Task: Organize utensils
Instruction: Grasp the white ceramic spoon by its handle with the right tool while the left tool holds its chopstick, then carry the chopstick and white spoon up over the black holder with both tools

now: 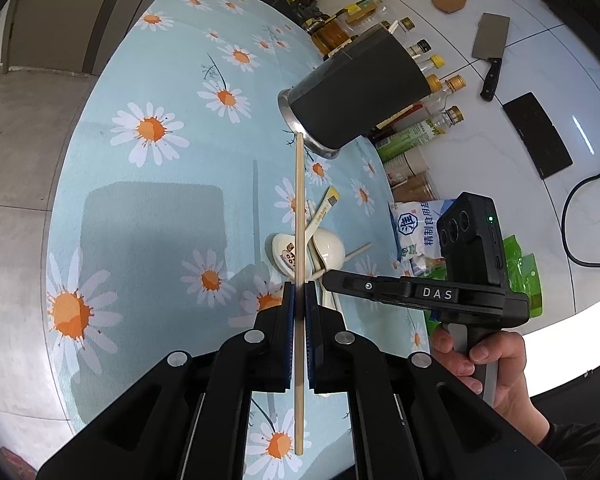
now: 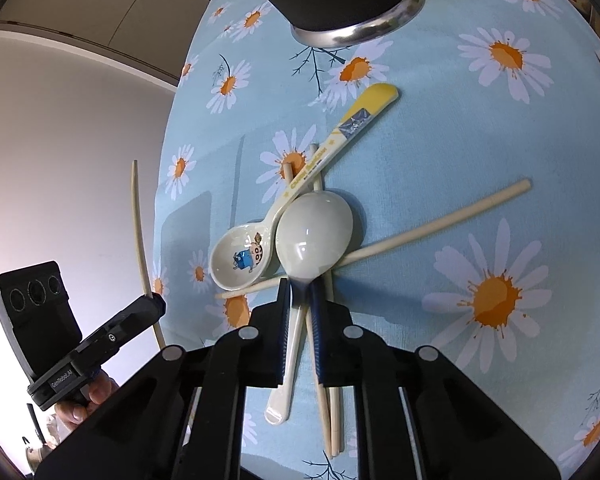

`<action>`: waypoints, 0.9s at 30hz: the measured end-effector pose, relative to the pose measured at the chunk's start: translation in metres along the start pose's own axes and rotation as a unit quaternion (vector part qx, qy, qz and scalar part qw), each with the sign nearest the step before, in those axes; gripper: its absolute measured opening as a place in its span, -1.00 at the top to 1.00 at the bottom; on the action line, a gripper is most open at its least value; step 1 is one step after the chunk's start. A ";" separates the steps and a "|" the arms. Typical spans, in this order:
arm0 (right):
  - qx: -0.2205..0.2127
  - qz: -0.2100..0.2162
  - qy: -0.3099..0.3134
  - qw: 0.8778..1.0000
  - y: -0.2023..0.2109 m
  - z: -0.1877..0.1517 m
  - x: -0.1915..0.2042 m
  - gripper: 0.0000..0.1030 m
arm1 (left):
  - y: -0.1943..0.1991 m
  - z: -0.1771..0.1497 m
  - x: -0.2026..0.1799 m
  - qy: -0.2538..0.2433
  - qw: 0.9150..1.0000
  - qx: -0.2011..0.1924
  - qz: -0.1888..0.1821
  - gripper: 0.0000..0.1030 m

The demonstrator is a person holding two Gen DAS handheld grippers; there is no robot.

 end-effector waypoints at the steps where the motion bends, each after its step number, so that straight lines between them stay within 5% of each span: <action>1: 0.000 -0.002 0.002 1.000 0.000 0.000 0.000 0.76 | -0.001 0.000 0.000 0.000 1.000 0.001 0.000 0.93; 20: -0.030 0.013 0.029 0.999 0.019 0.004 0.017 0.89 | -0.004 0.005 -0.003 -0.008 1.000 0.003 -0.002 0.93; 27: -0.085 0.012 0.071 0.994 0.058 0.014 0.030 0.89 | -0.004 0.019 -0.016 -0.029 1.000 -0.007 -0.002 0.93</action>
Point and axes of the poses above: each gripper's, at about its wrist camera, not at the fingertips, and y roughly against the way its jaws point, x to its left, z to its top, the point moved 8 cm from there along -y, roughly the way its jaws point, and after that the axes turned 4 degrees about -x, right-handed, at the moved point
